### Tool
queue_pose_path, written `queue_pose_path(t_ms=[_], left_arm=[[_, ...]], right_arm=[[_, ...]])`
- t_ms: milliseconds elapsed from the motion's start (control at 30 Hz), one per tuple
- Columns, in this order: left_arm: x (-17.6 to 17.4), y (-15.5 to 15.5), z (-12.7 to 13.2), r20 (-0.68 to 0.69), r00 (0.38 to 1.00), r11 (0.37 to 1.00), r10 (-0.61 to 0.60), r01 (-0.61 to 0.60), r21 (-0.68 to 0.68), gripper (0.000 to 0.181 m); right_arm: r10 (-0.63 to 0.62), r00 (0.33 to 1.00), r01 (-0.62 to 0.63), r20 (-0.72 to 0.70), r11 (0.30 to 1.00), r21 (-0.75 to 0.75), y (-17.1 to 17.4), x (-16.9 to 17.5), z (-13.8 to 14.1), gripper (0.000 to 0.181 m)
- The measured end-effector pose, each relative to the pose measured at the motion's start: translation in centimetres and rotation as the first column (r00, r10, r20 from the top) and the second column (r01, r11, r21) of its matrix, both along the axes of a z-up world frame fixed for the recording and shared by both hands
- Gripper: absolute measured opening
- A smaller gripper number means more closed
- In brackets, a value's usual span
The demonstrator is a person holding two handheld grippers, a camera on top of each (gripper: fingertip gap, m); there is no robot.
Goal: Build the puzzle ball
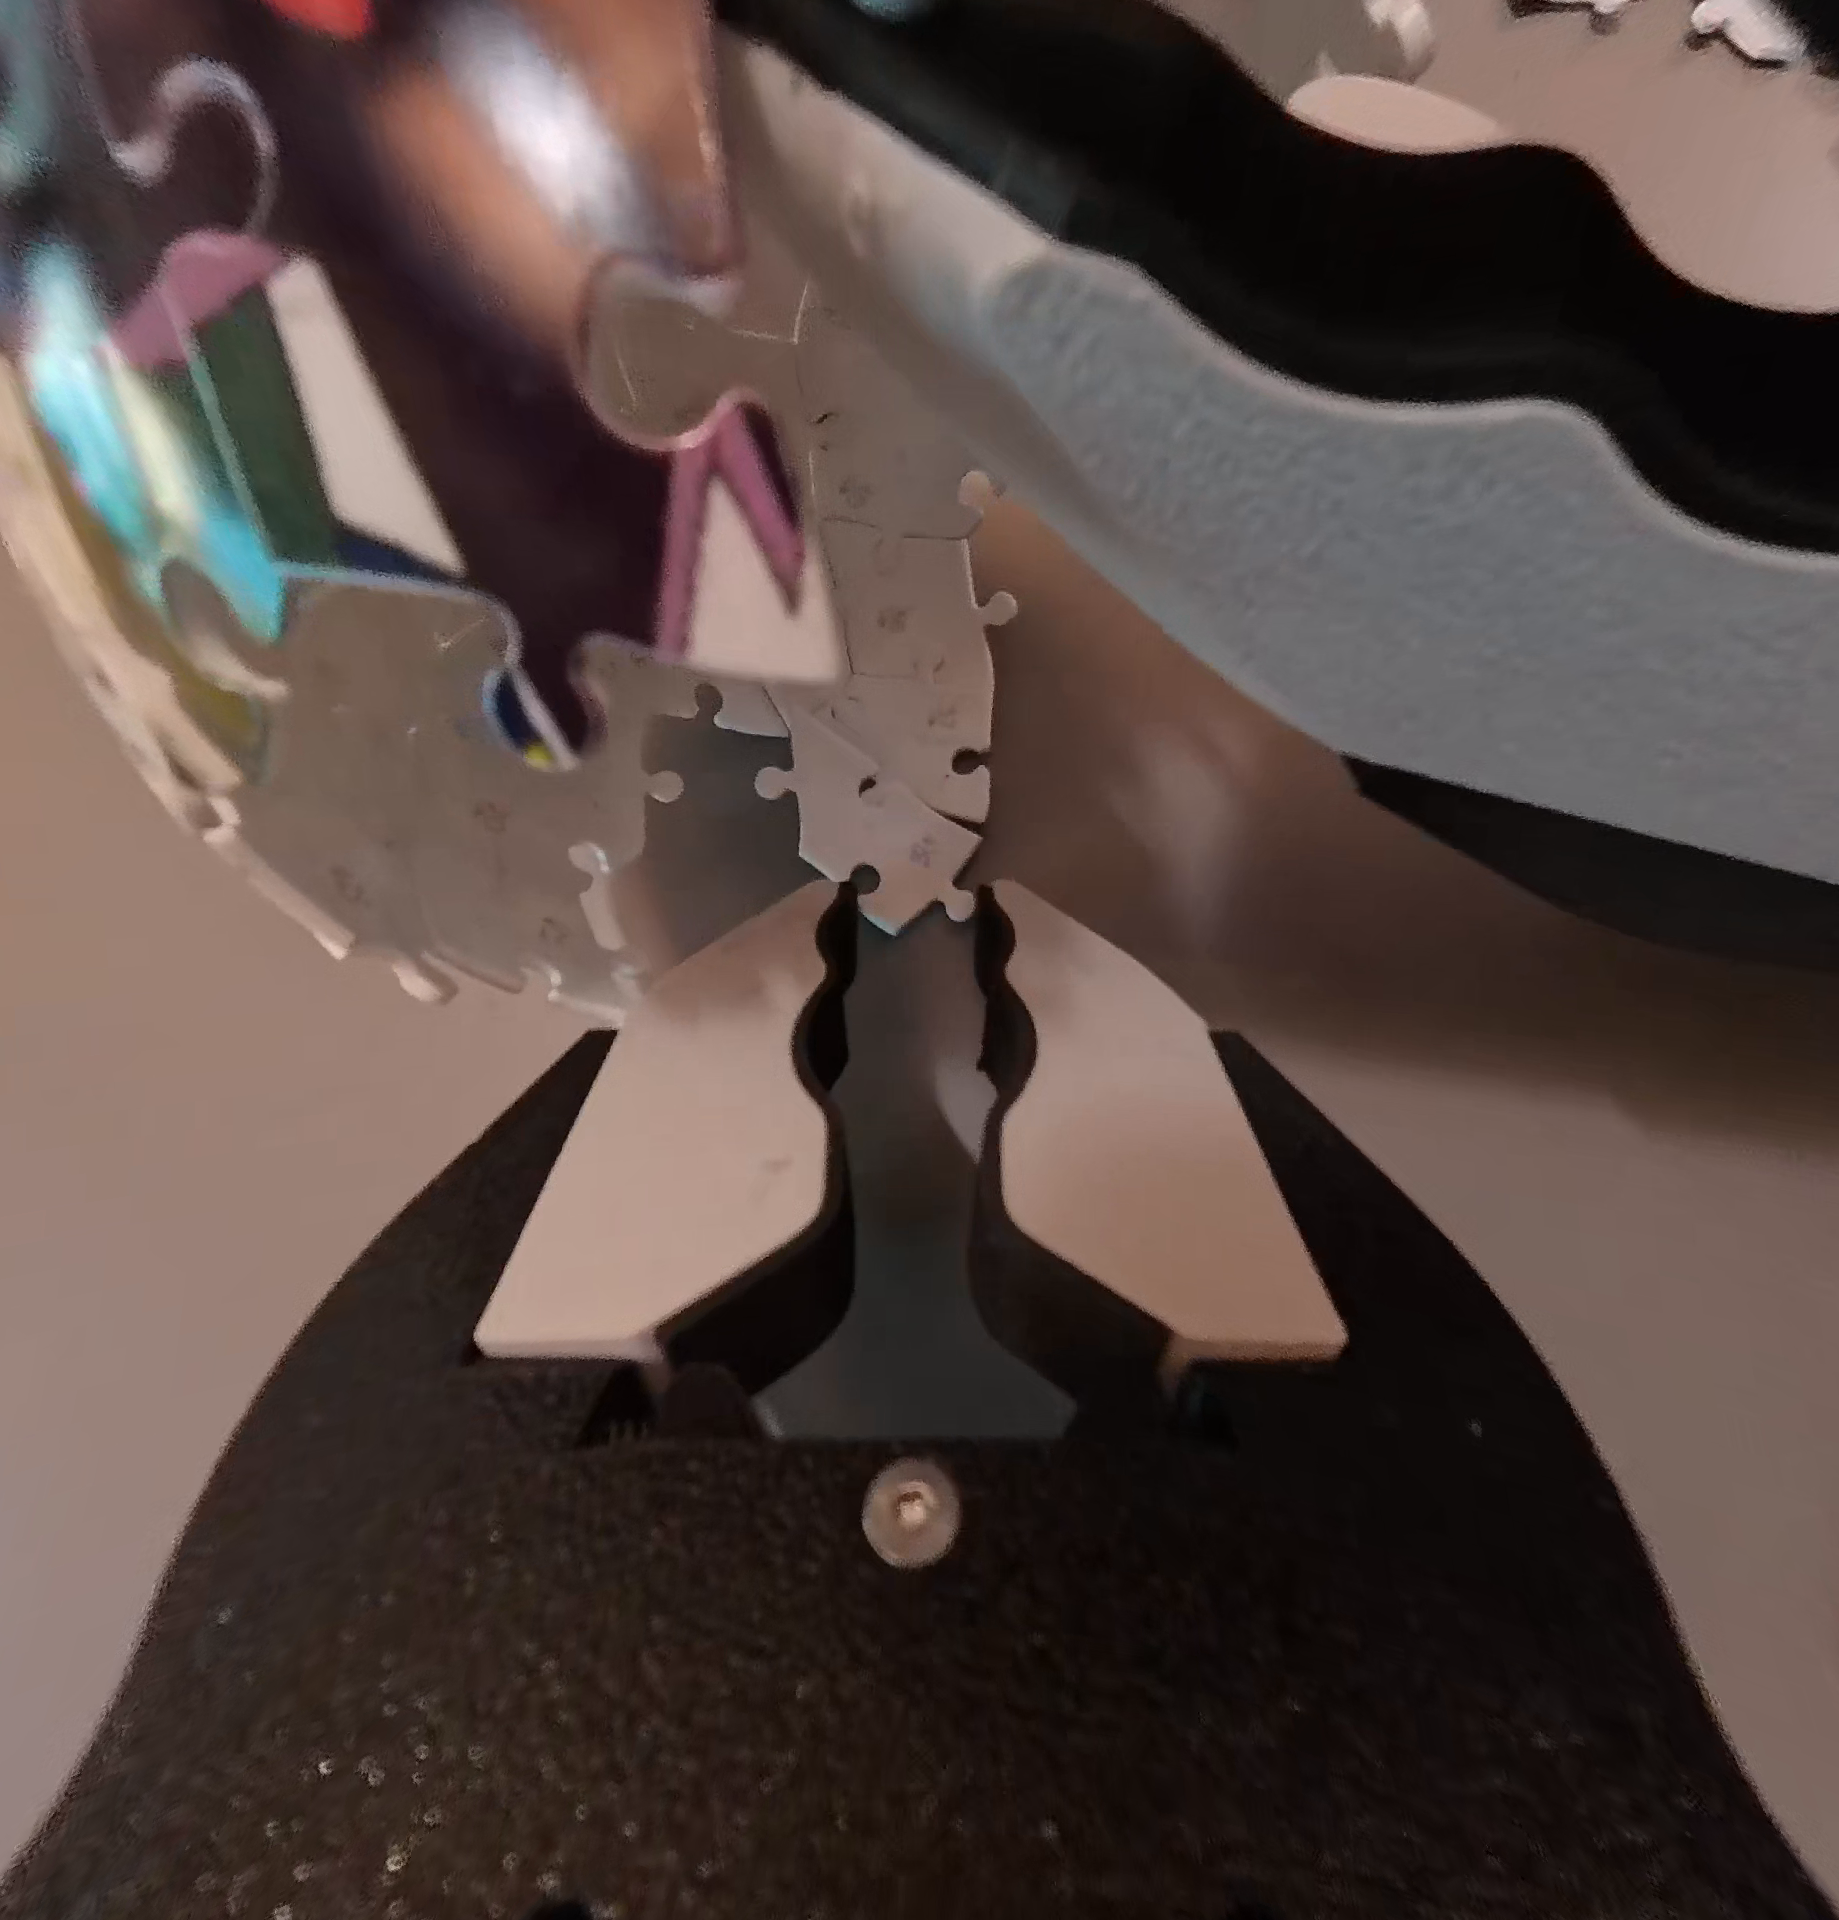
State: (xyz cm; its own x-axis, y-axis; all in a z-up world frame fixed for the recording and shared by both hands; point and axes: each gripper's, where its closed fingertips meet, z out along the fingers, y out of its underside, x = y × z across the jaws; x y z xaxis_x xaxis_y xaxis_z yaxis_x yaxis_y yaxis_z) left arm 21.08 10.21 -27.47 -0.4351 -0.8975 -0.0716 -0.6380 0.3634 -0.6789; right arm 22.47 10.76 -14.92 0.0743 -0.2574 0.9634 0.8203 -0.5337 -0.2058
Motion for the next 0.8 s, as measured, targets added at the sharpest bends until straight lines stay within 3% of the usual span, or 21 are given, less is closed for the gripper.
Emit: queue_pose_path(t_ms=[800], left_arm=[[0.04, -0.07, 0.20, 0.012, 1.000, 1.000, -0.007, 0.007, -0.011, 0.023]], right_arm=[[-0.002, 1.000, 0.002, 0.001, 1.000, -0.003, -0.03, 0.00, -0.04, 0.005]])
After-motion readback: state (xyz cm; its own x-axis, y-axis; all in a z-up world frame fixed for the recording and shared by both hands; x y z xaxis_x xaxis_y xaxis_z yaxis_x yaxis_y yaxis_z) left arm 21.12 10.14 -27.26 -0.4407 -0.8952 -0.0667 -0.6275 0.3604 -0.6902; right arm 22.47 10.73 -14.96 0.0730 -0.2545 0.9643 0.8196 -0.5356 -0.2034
